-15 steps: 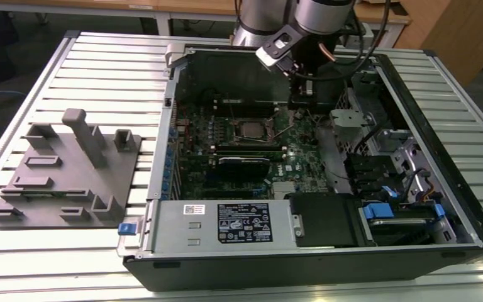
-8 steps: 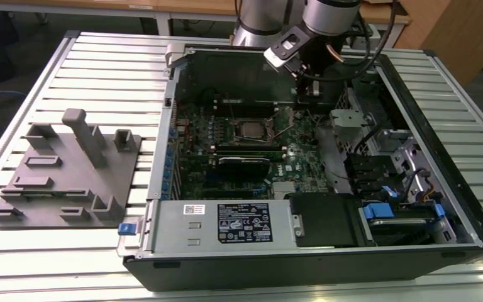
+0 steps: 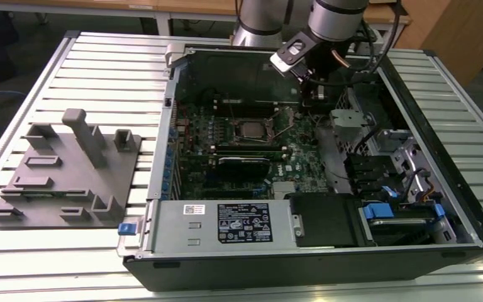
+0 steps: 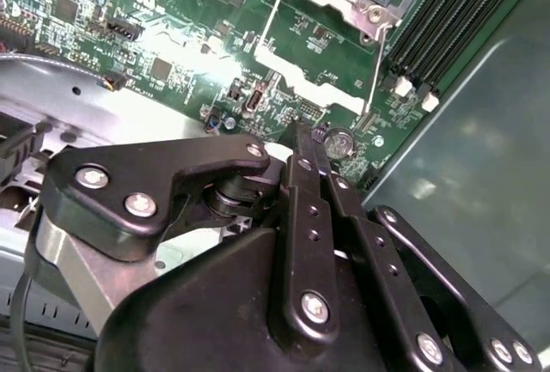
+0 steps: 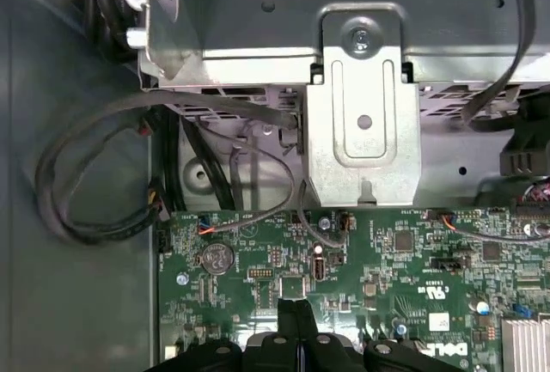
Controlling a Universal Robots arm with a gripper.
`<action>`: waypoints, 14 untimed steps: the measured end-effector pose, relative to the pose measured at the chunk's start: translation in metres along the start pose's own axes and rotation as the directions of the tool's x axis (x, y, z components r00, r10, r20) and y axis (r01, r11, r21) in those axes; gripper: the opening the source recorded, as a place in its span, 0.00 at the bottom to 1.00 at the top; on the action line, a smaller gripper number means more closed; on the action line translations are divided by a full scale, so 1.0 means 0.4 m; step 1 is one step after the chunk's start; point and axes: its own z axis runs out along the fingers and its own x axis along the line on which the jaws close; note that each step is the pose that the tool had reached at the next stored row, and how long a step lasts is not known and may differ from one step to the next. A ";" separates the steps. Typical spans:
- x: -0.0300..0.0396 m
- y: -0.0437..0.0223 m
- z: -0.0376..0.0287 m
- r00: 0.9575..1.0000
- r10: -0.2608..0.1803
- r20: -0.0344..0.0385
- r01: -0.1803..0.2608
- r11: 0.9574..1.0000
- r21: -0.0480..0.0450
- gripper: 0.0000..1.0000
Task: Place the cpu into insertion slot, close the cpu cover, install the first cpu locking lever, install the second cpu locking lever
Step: 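Close the cpu cover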
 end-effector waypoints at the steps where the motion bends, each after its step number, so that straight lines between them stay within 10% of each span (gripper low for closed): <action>1: 0.000 0.000 0.005 1.000 0.000 0.000 0.000 1.000 0.000 0.10; 14: -0.001 -0.009 0.029 1.000 0.000 0.000 0.000 1.000 -0.006 0.10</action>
